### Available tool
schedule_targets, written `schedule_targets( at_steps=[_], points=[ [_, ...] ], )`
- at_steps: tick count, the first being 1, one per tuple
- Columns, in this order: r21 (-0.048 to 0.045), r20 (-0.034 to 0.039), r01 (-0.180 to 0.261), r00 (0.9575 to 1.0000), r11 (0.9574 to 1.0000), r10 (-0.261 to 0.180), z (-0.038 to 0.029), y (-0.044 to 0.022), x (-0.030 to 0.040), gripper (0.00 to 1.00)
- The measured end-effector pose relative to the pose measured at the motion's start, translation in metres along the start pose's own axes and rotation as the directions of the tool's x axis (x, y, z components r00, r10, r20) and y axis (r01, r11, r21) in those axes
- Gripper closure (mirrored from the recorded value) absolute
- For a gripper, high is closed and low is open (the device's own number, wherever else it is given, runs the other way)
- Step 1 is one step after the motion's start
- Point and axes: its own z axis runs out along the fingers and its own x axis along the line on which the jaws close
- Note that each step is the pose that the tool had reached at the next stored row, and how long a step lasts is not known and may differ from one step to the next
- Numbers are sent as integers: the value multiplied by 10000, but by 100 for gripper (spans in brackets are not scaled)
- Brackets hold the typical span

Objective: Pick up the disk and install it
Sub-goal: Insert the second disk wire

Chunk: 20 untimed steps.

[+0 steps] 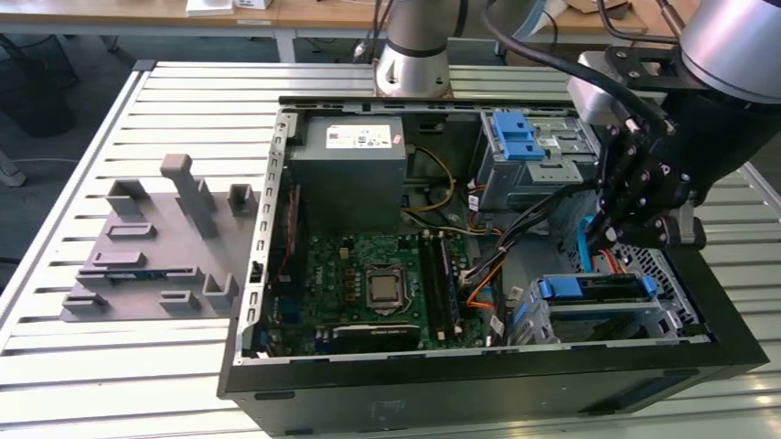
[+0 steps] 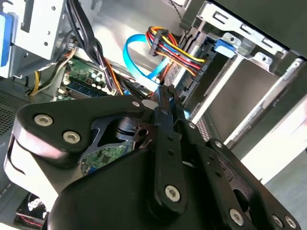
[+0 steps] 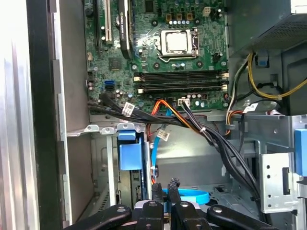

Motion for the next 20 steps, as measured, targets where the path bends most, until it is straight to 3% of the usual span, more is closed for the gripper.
schedule_targets(
  at_steps=[3, 8, 20],
  points=[
    [0, 1, 1, 10000, 10000, -1, 28, -2, 23, 84],
    [6, 2, -29, 10000, 10000, 29, 111, -10, 127, 84],
    [12, 3, -170, 9999, 9999, 170, 166, -15, 184, 84]
  ],
)
